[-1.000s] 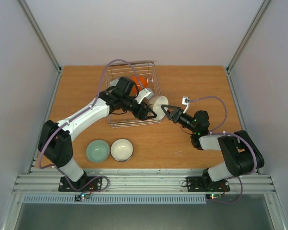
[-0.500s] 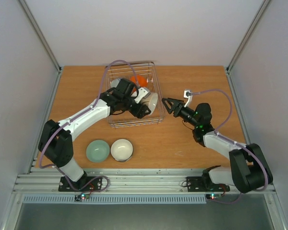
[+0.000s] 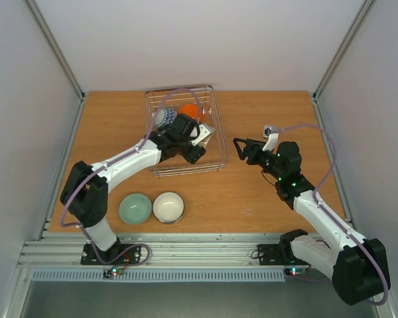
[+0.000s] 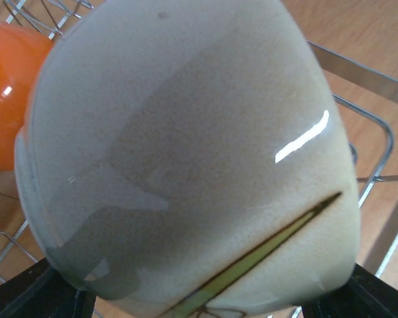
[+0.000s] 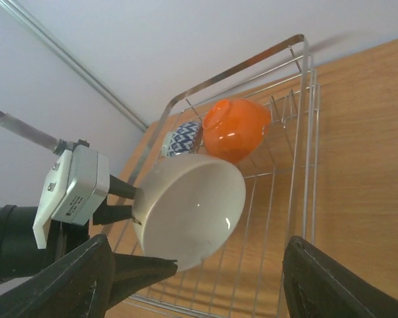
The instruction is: Load the bowls into the dish rack
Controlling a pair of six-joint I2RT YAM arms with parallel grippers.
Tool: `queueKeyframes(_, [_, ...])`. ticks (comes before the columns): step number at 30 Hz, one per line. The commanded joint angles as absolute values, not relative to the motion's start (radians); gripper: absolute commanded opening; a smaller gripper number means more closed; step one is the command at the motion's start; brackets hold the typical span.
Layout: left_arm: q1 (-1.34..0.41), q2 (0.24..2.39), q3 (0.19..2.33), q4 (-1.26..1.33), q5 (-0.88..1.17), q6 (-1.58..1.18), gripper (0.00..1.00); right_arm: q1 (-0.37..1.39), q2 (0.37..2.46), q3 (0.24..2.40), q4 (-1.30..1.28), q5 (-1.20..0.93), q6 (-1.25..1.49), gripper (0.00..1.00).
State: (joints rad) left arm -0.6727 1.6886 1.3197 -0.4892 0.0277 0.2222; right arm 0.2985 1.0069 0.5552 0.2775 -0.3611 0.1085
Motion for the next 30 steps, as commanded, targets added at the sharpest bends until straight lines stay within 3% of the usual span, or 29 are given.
queueKeyframes(1, [-0.702,1.679,1.303,-0.269,-0.122,0.35,0.0,0.302,0.96,0.572,0.169,-0.331,0.082,0.69])
queueKeyframes(16, [-0.705,1.704,1.074,0.193,-0.245,0.81,0.01,0.303,0.841,0.544,0.1,-0.346,0.091,0.7])
queueKeyframes(30, [-0.696,1.745,1.074,0.283,-0.261,1.039,0.0,0.302,0.776,0.522,0.077,-0.355,0.101,0.7])
